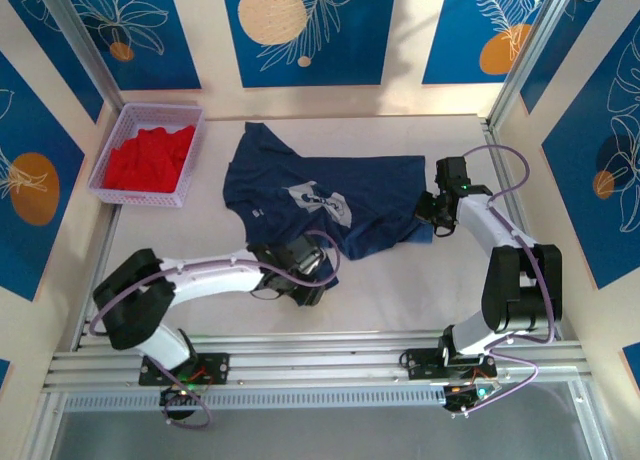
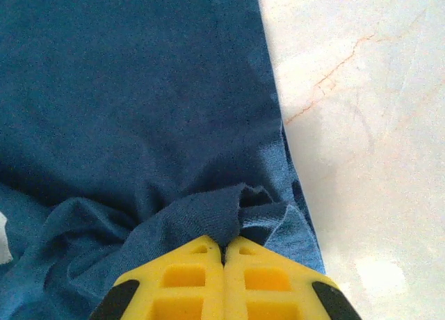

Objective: Fold the inside-out t-shirt

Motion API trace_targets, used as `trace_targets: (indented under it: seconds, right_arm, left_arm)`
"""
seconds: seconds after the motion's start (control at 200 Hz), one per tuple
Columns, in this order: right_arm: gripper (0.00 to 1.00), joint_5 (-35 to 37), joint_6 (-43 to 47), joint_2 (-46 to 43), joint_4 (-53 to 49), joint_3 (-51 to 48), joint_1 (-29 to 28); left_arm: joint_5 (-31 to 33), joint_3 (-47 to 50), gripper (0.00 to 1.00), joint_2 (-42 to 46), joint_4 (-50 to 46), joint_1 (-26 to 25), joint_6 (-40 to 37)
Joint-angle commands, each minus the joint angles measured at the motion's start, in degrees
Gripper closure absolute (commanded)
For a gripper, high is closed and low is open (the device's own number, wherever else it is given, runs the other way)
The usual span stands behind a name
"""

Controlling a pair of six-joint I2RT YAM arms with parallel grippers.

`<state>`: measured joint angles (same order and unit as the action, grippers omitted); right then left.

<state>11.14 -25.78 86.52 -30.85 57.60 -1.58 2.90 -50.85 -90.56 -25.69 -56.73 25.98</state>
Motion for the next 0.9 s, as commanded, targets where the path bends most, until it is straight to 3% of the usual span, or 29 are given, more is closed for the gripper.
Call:
trace_targets:
  seconds: [0.0, 0.235, 0.555, 0.775, 0.895]
  right_arm:
    - [1.0, -0.9, 1.0, -1.4, -0.3, -0.7, 0.1]
    - [1.0, -0.8, 1.2, -1.3, -0.4, -0.7, 0.2]
    - [1.0, -0.6, 1.3, -1.3, -0.6, -0.5, 0.4]
    - [1.0, -0.9, 1.1, -1.5, -0.7, -0.9, 0.4]
    - [1.0, -0.9, 1.0, -1.7, -0.4, -1.3, 0.5]
  left_arm:
    - [5.0, -1.1, 0.35, -2.3, -3.7, -1.0, -0.3]
    - [4.8, -2.4, 0.42, -5.8, -5.8, -2.9, -1.3]
    - [9.9, -2.9, 0.63, -6.9, -11.9, -7.2, -0.2]
    - [14.7, -1.6, 0.83, -3.6, -12.4, -7.6, -0.5]
    - [15.7, -0.1, 1.0, 0.3, -11.8, -7.5, -1.0]
